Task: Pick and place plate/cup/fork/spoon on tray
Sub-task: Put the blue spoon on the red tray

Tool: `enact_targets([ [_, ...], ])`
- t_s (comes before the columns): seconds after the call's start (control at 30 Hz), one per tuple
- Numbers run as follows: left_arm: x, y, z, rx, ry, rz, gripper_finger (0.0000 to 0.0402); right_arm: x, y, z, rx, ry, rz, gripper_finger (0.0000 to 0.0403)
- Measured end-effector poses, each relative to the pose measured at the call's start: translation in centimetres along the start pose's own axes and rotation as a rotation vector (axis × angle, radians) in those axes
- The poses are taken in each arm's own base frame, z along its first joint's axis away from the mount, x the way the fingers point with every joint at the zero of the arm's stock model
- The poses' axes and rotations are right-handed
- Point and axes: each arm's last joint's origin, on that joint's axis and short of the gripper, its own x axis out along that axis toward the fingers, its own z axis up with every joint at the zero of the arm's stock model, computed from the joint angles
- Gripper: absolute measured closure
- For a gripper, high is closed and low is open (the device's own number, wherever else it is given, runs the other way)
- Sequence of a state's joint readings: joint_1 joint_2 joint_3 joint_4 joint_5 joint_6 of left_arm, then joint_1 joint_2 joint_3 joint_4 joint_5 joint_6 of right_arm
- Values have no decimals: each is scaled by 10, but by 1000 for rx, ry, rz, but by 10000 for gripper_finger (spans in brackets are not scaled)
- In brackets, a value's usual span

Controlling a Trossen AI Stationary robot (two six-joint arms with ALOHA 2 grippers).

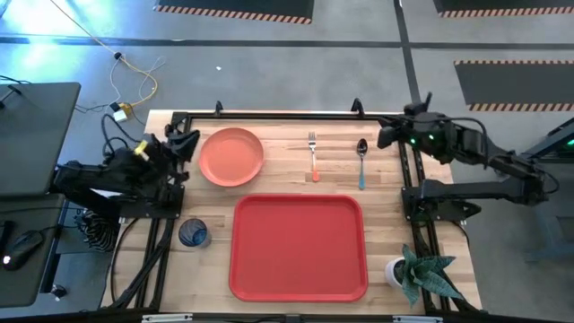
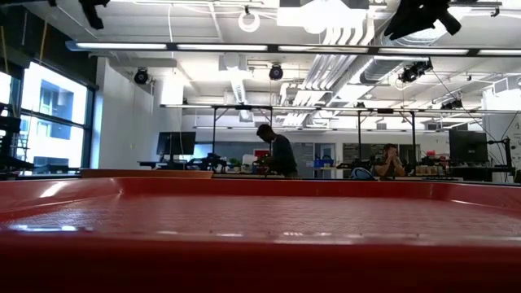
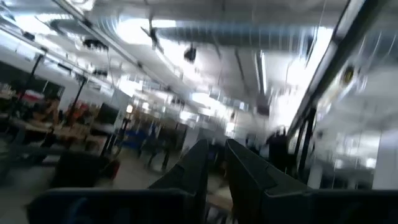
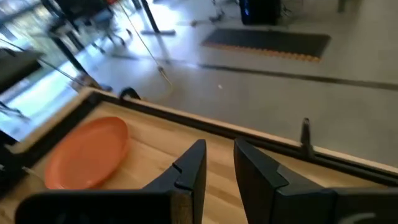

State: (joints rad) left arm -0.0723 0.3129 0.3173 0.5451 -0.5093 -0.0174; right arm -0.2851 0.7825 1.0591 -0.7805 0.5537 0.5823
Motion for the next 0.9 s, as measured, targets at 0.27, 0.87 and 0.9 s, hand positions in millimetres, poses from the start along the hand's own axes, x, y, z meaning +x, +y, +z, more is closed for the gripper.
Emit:
enact_targets([
  [0.27, 37, -11, -9, 175, 271, 67, 355, 17, 7, 18, -4, 163, -72, 329],
  [0.87, 54, 3, -25, 251, 406, 156, 355, 81, 6, -5, 67, 537, -205, 240],
  [0.9, 53, 4, -26, 259, 423, 161, 355, 86, 7, -7, 69, 560, -207, 238],
])
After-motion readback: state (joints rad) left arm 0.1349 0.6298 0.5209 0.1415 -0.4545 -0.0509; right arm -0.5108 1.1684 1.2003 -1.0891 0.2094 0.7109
